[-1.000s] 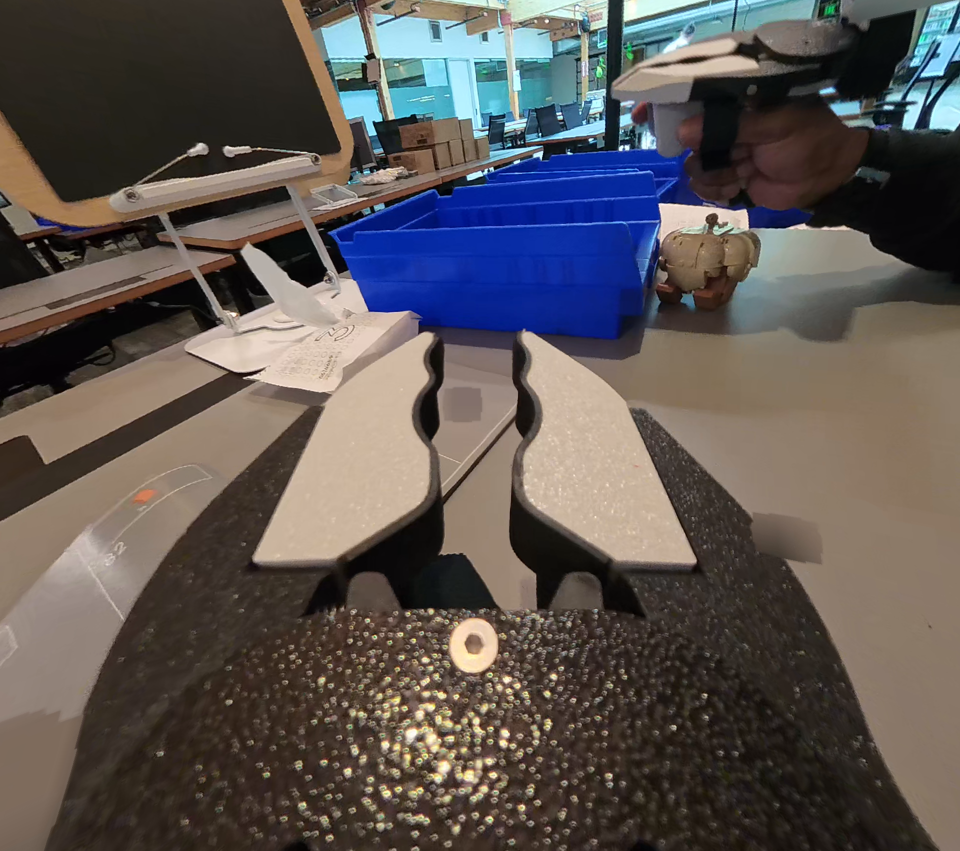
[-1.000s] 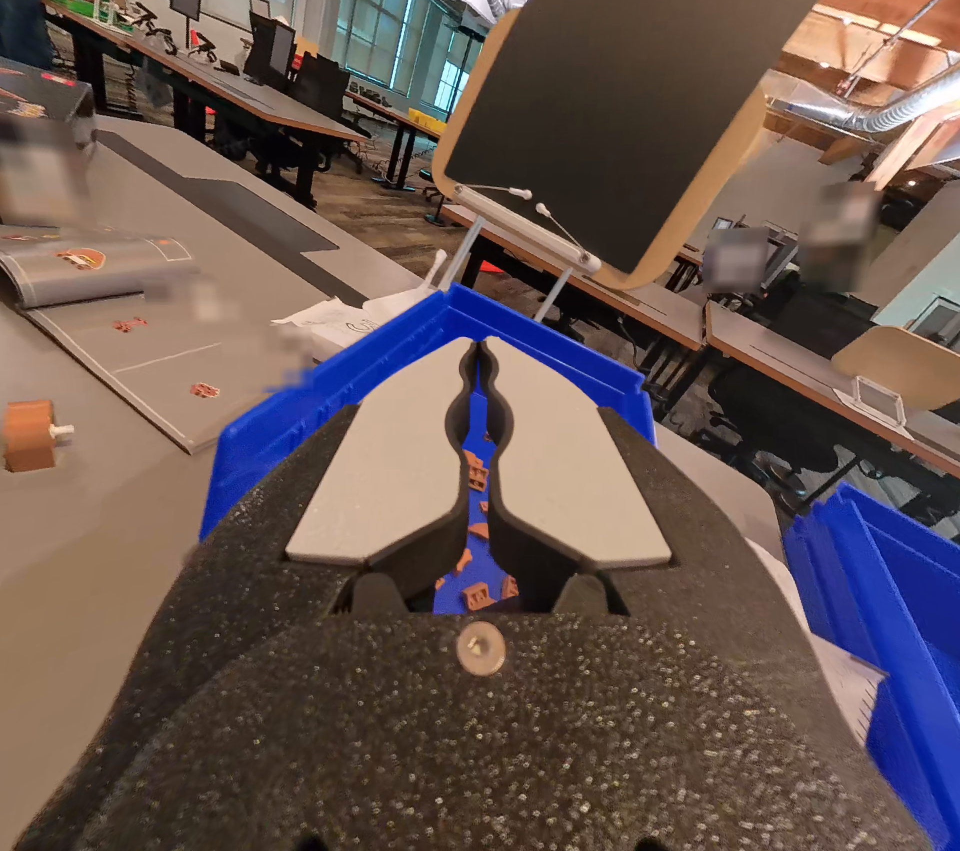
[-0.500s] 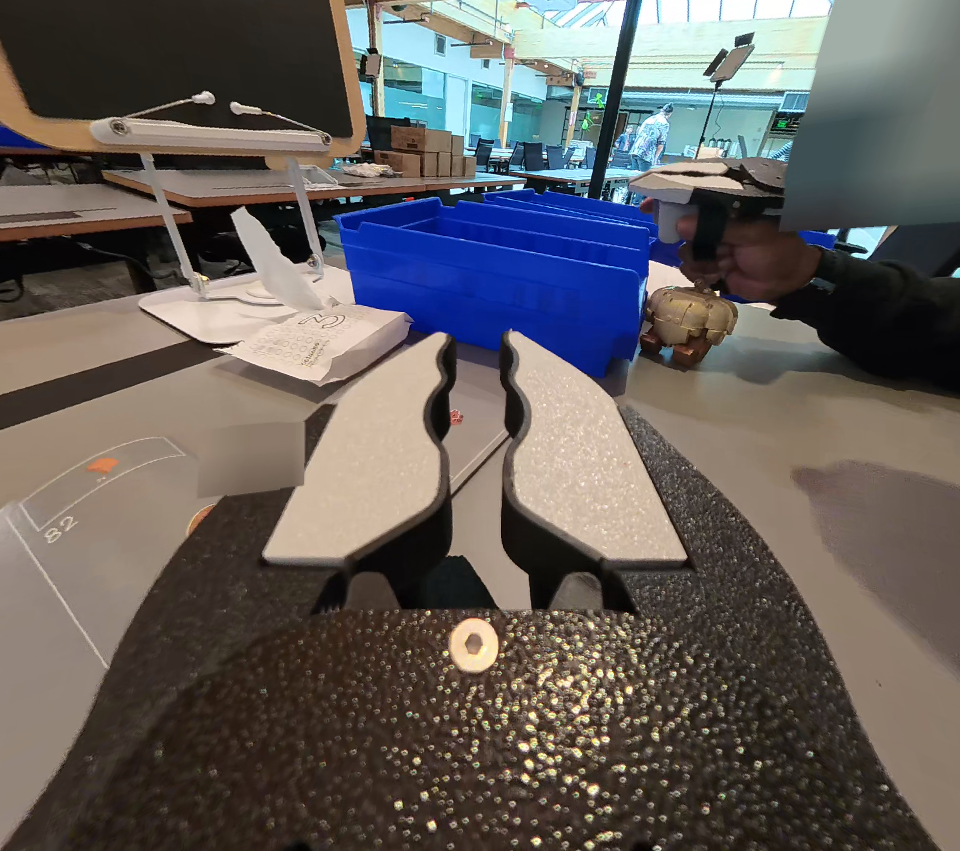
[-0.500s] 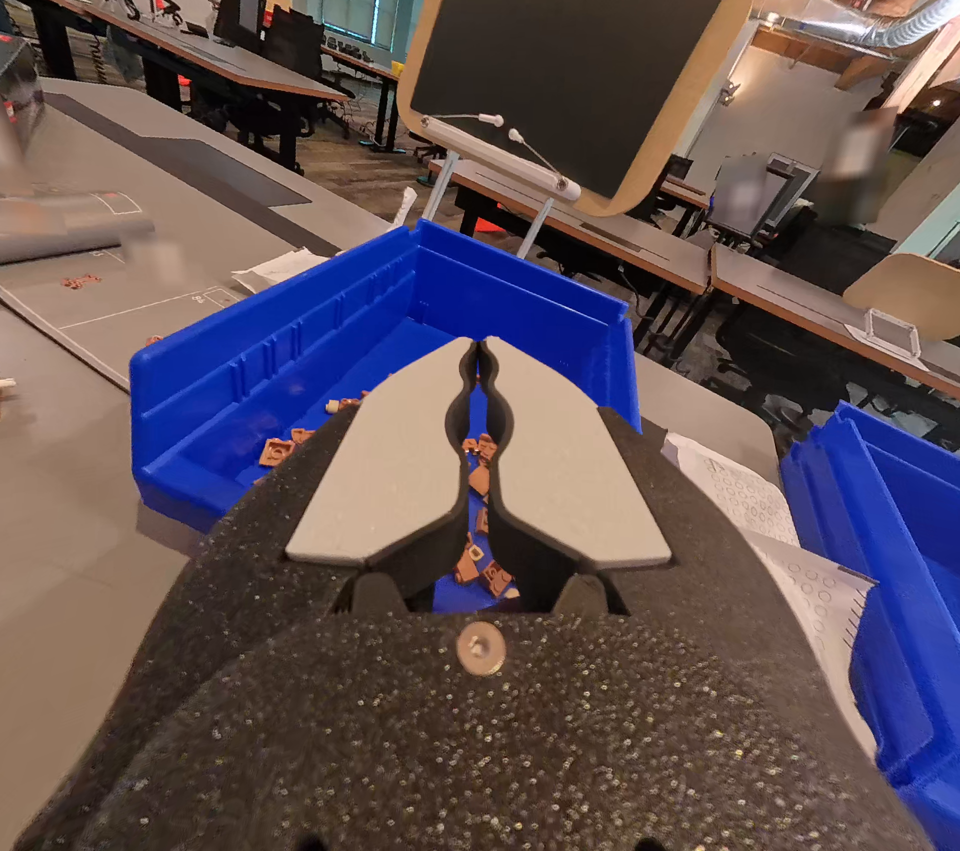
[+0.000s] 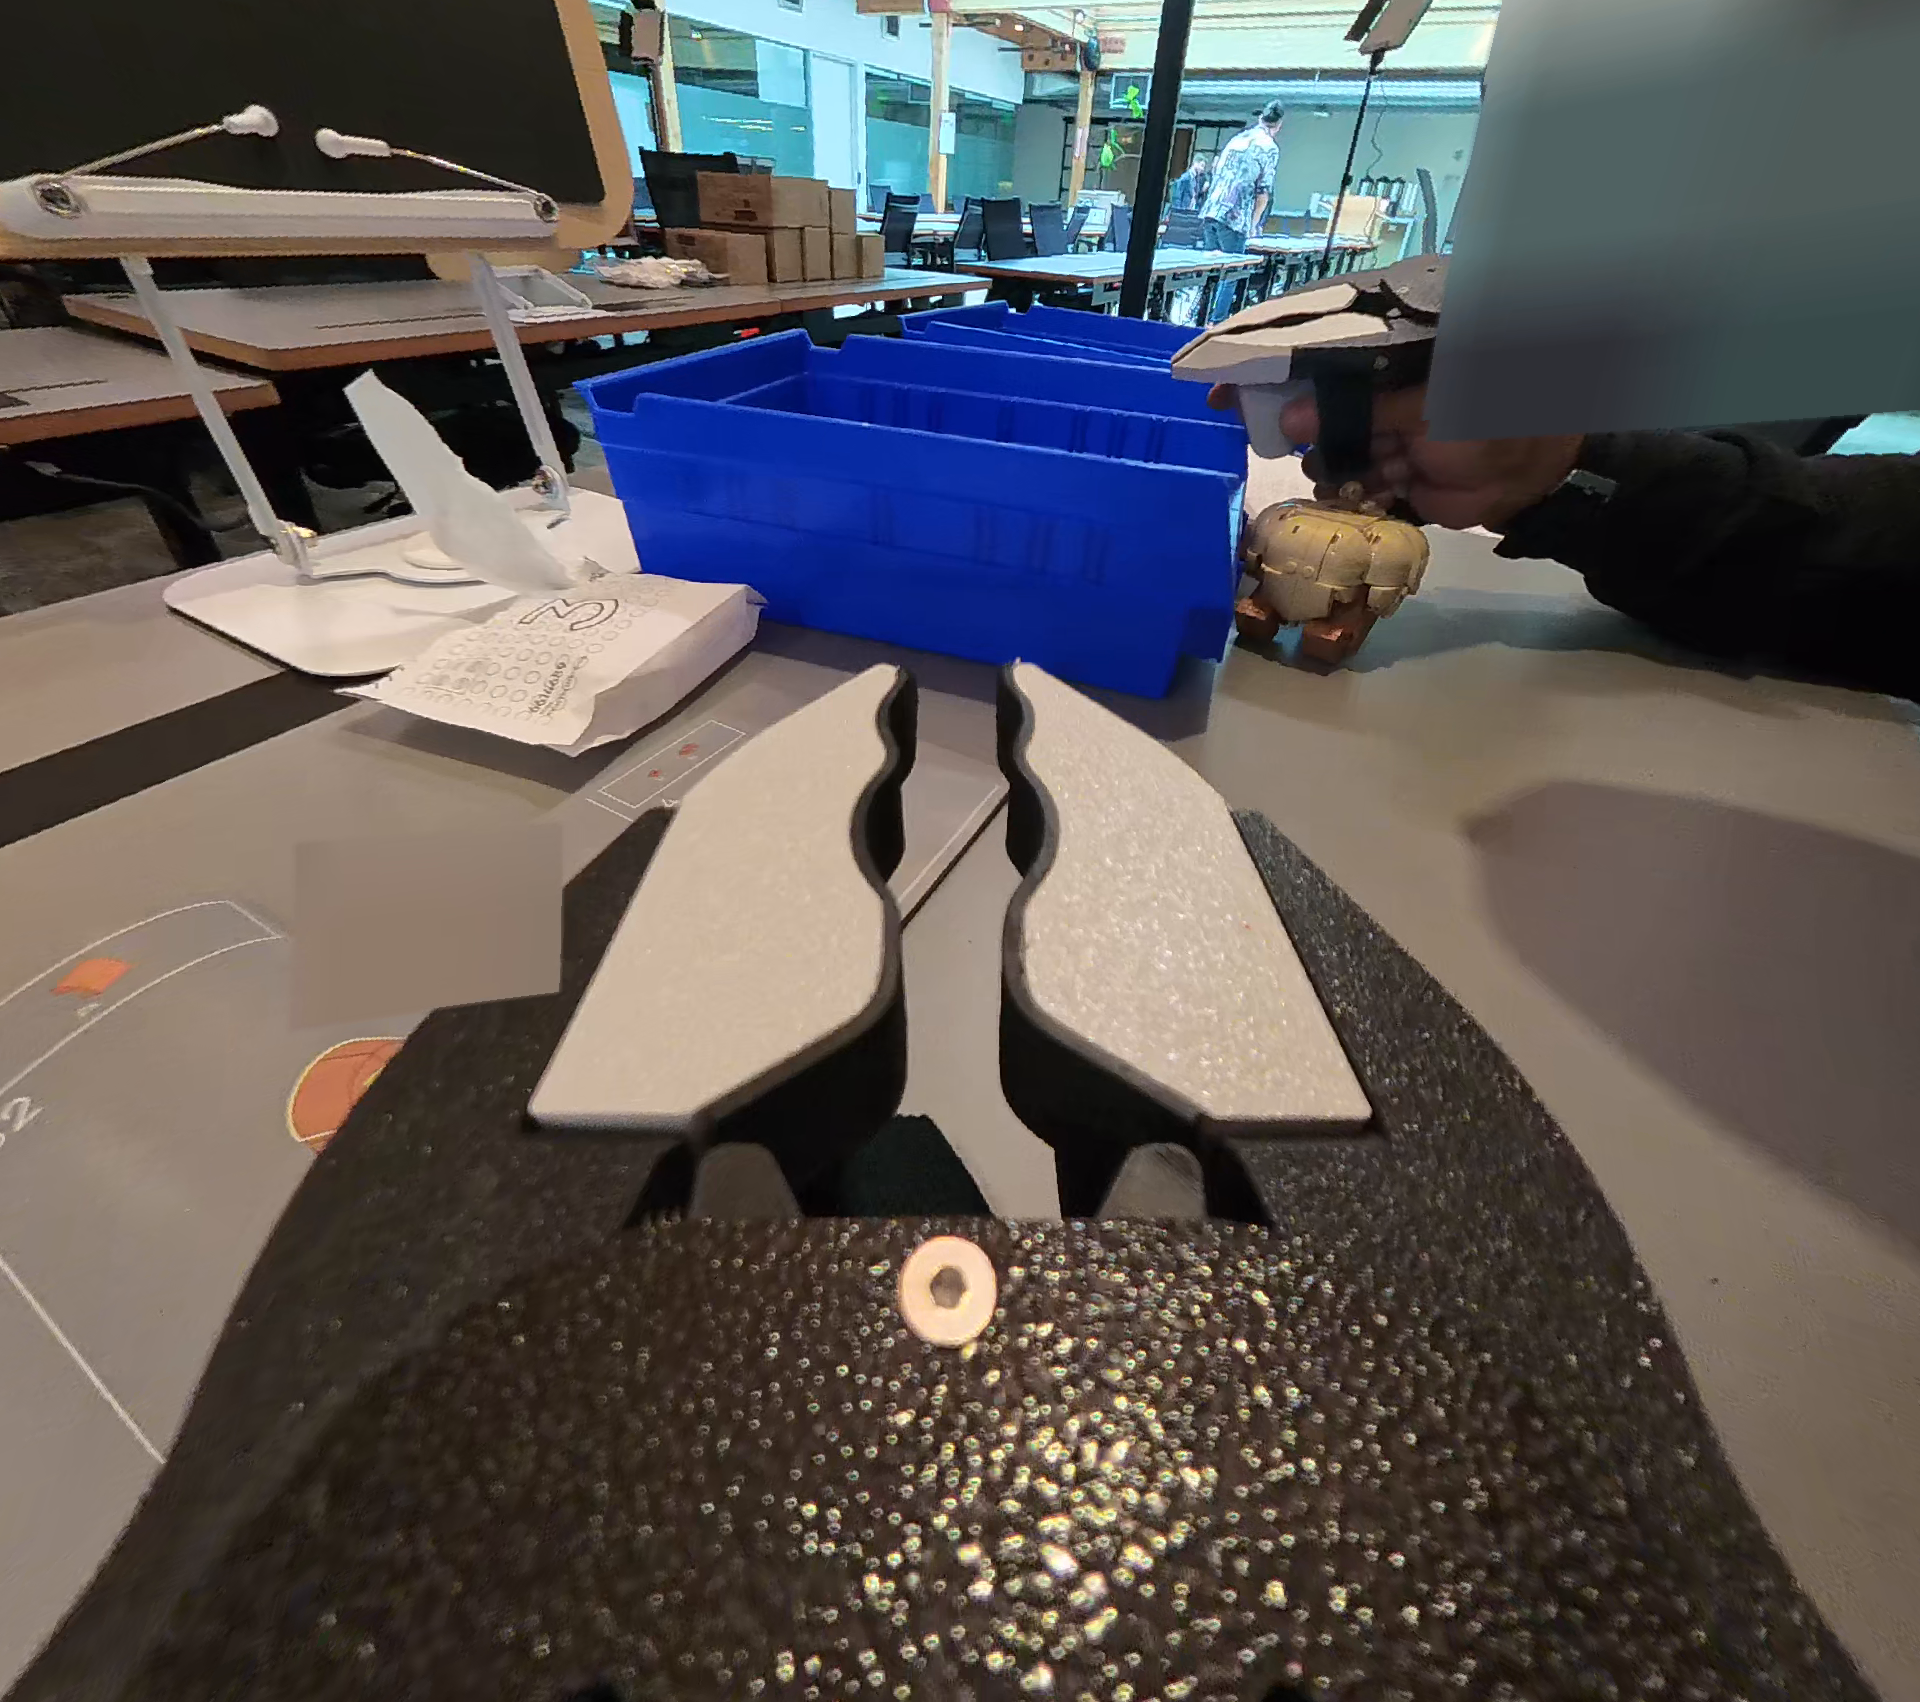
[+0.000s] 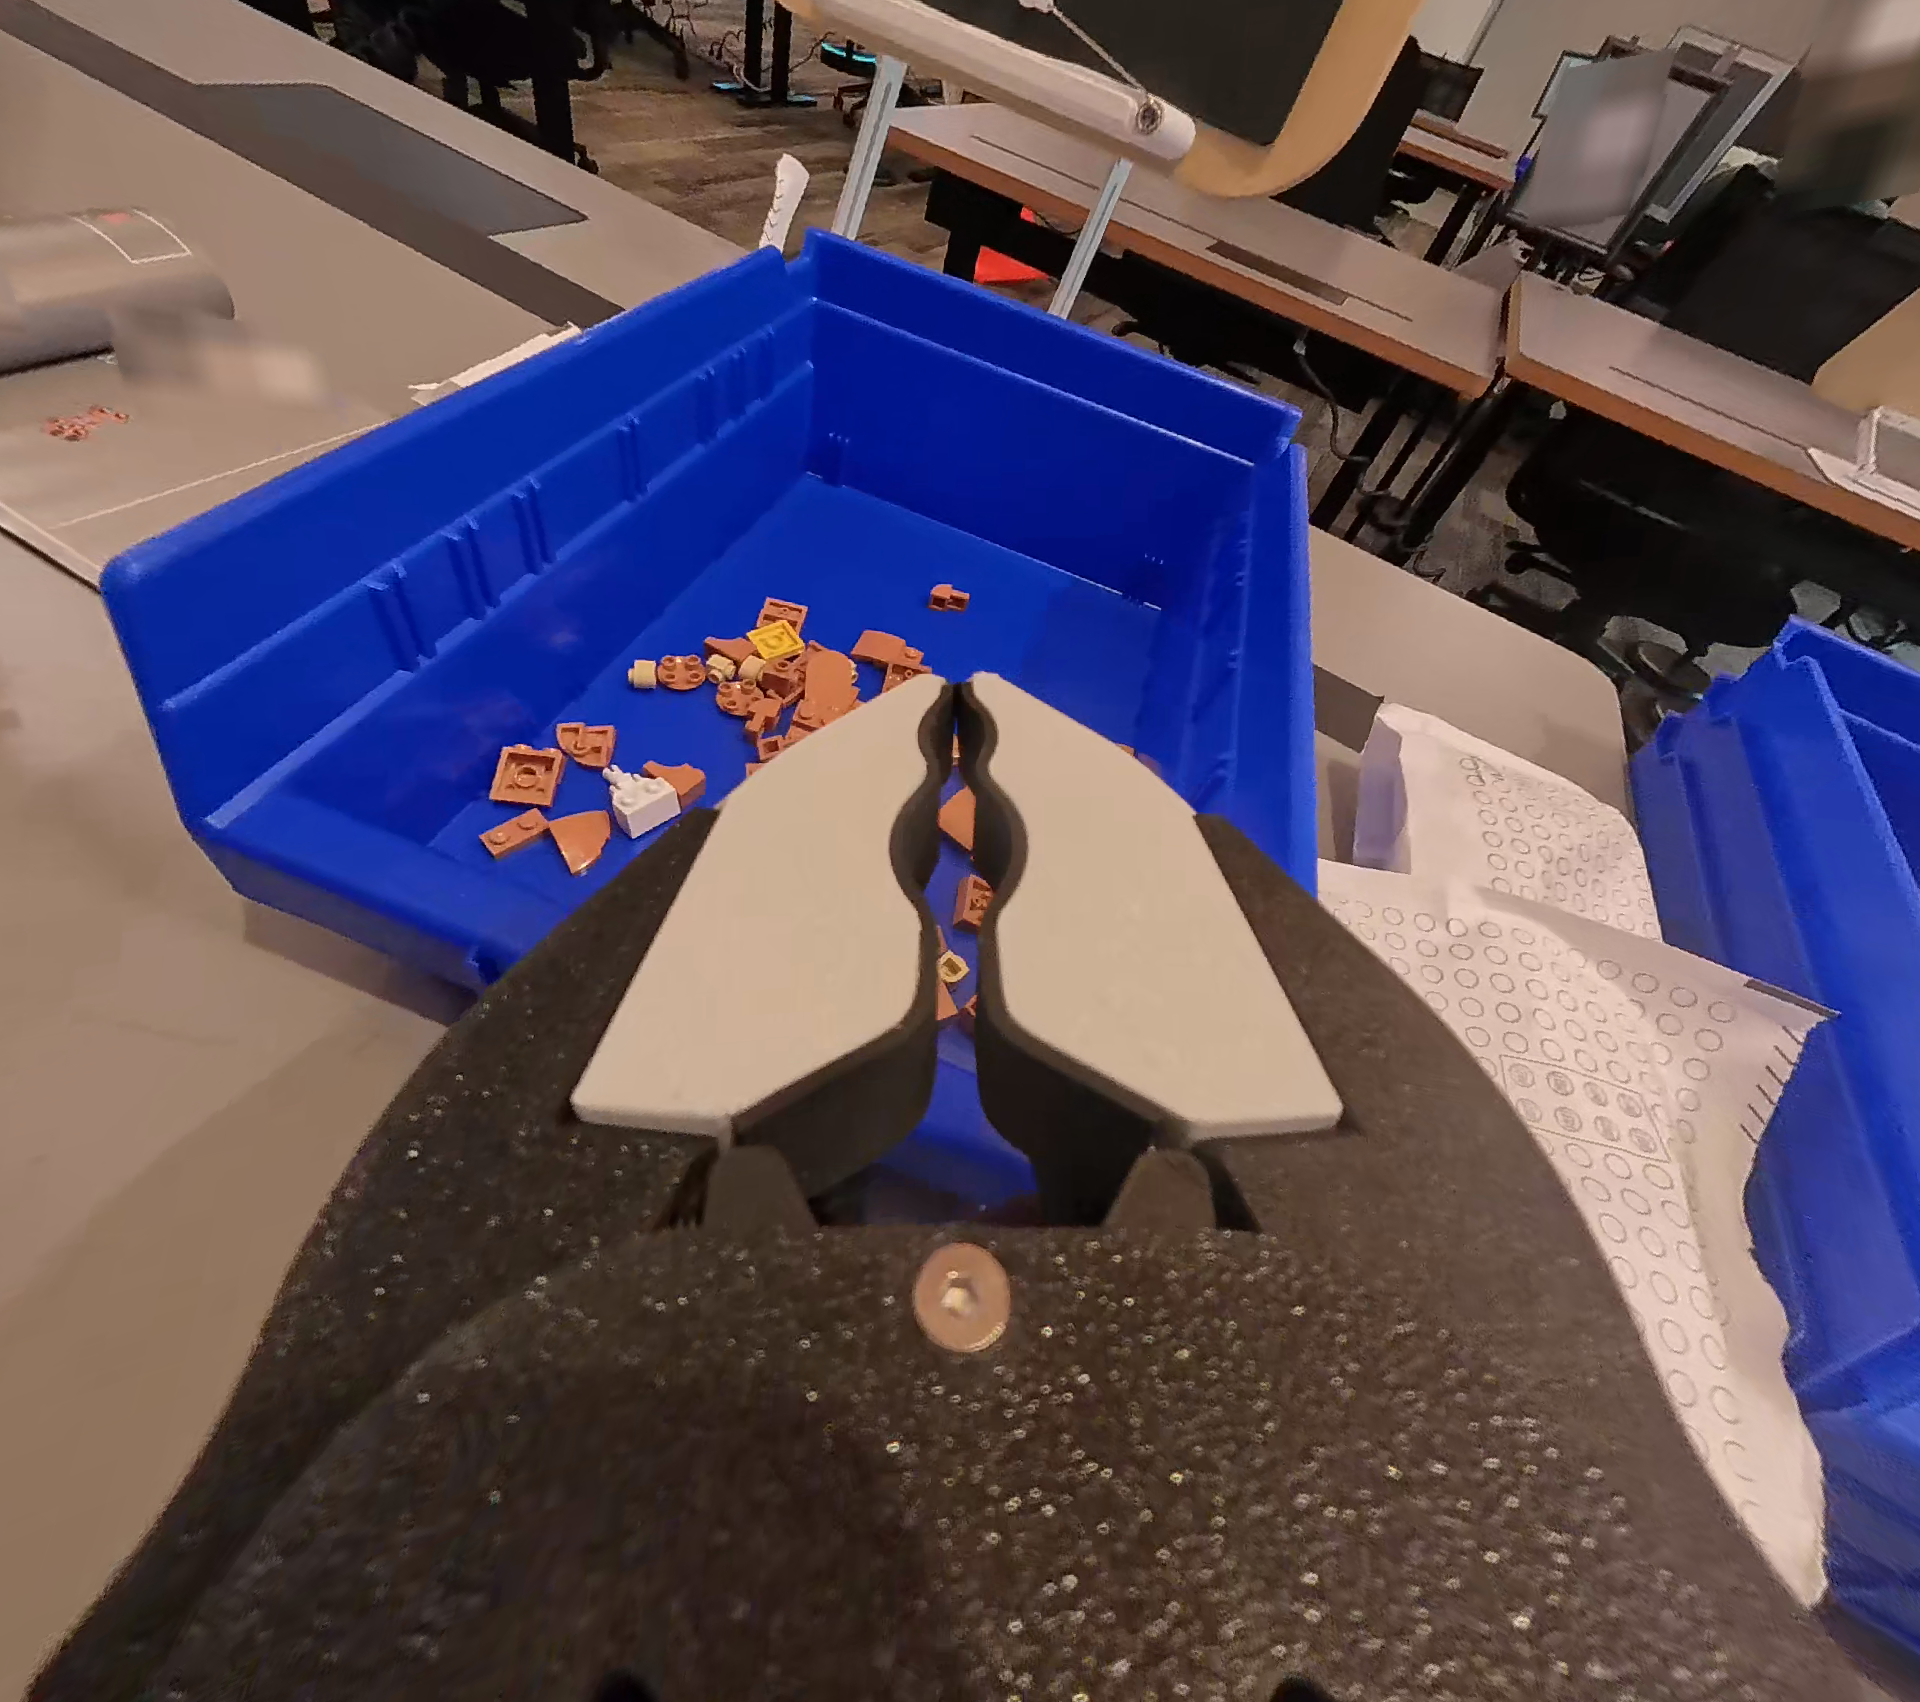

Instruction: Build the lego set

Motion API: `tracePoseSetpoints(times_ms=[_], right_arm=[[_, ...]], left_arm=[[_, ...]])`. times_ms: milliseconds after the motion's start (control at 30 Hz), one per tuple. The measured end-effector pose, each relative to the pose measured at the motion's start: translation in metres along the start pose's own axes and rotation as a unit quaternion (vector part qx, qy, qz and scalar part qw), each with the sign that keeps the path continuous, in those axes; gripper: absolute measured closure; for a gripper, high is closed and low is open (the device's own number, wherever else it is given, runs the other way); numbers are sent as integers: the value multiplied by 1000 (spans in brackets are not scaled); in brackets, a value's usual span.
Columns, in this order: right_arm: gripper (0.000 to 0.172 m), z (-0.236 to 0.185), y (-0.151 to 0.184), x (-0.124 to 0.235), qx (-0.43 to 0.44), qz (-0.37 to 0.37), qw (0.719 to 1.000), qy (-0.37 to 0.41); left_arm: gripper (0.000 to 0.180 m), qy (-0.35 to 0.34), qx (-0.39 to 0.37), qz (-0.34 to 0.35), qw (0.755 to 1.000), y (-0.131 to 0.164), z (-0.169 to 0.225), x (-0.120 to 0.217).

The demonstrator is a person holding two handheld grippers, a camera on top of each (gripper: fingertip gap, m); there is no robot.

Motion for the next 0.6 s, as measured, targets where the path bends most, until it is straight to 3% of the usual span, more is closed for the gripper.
tracePoseSetpoints(times_ms=[600], right_arm=[[172,-2,4,-1,28,3,999,14]], left_arm=[[167,10,-30,-20,999,3,9,-3]])
Point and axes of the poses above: each gripper's, where its closed fingertips meet, x back along the fingers, y out of its underside, z = x × y across the jaws, the point moved 2 cm from there along x, back along the fingers, and after that the axes turned 11 degrees about y, right-handed, at the moved point
